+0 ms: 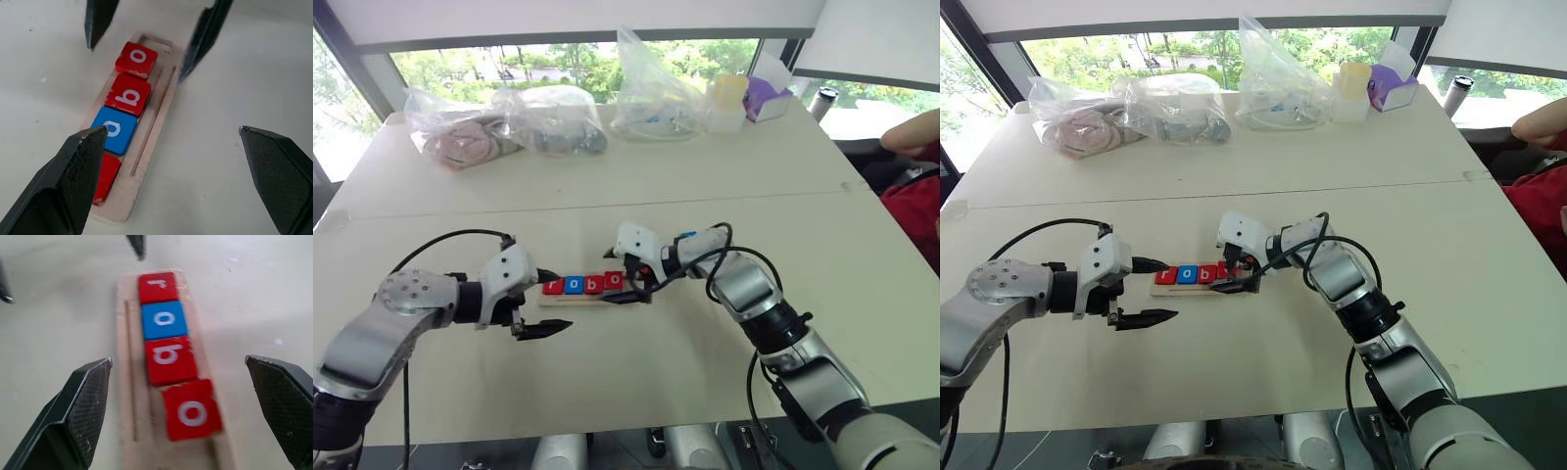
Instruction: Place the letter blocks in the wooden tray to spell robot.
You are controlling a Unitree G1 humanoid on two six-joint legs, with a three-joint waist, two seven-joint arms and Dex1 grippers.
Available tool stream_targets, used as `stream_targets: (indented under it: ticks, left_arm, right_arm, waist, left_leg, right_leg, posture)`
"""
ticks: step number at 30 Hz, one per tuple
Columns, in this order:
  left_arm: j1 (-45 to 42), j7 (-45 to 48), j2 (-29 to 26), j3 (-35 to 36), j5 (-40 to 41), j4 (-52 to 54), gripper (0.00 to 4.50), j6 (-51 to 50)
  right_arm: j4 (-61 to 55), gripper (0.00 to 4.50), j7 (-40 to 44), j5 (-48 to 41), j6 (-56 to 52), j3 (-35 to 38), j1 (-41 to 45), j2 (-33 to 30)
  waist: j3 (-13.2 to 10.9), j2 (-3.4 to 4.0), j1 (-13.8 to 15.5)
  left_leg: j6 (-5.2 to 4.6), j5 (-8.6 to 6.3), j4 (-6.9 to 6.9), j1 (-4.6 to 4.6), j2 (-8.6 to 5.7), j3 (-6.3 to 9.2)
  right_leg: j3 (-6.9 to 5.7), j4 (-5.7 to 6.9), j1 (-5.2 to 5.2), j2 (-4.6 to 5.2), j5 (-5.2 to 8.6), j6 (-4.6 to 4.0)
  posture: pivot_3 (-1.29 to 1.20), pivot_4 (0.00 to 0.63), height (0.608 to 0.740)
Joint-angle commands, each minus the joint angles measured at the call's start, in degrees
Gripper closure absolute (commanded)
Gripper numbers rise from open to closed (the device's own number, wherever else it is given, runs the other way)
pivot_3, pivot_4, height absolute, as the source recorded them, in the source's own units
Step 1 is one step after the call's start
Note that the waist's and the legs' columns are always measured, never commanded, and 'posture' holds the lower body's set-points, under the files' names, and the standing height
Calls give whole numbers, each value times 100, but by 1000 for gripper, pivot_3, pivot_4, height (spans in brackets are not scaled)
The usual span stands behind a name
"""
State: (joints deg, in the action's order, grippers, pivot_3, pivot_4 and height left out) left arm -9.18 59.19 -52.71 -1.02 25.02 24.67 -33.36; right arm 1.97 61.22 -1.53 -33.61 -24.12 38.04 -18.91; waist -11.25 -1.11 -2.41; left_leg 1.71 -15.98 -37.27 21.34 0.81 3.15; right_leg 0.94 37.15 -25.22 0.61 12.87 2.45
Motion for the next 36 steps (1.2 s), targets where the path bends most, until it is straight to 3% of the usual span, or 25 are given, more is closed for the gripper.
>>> stream_targets:
  ticks: [1, 22, 26, 28, 31, 33, 36]
  left_arm:
    - [-141, -14, 48, -16, -45, -20, 0, 80]
    - [-147, 55, 240, -88, -327, -463, 0, 497]
    - [-230, 0, 357, 67, -133, -370, 0, 411]
    - [-490, -140, 557, 243, 235, -216, 0, 107]
    - [-670, -252, 702, 327, 444, -136, 0, -74]
    - [-1029, -503, 999, 519, 827, -263, 0, -354]
    - [-1344, -551, 1077, 496, 813, -505, 0, -423]
  right_arm:
    - [-182, 31, 8, -138, -16, -27, -154, -57]
    - [-857, 31, -395, -546, -457, 253, -273, -101]
    - [-1094, 31, -1047, -739, -918, 1011, -98, -40]
    - [-1295, 31, -1946, -654, -1579, 1801, 30, 37]
    - [-1584, 31, -2781, -562, -2268, 2265, -36, 155]
    - [-1853, 31, -3638, -411, -2981, 2771, -293, 572]
    - [-2032, 31, -4428, -59, -3146, 2848, -711, 775]
  waist:
    - [0, 0, -3]
    - [1, -1, -8]
    - [1, -1, -3]
    - [0, -1, 14]
    - [4, -3, 41]
    - [6, -6, 38]
    - [6, -7, 41]
  left_leg:
    - [0, 0, 0, 0, 0, -1]
    - [0, 0, -2, -1, 1, 0]
    - [0, 0, -2, 0, 1, 1]
    - [0, 0, -3, 2, 1, 1]
    - [1, 0, -11, 7, -2, 11]
    - [1, 0, -5, 2, -3, 9]
    - [1, 0, 0, 5, -2, 19]
  right_leg:
    - [0, 0, 0, 0, 0, 0]
    - [0, 3, 0, -2, 6, 10]
    - [0, 4, -1, -1, 6, 10]
    - [0, 3, -1, -1, 5, 10]
    - [-2, 5, 1, 3, -2, -1]
    - [0, 2, 3, 4, -1, 0]
    - [-5, 4, 1, -1, -1, 0]
  posture:
    - [0, 150, 740]
    - [0, 150, 740]
    - [0, 150, 740]
    - [0, 150, 740]
    - [0, 150, 740]
    - [0, 150, 740]
    - [0, 150, 740]
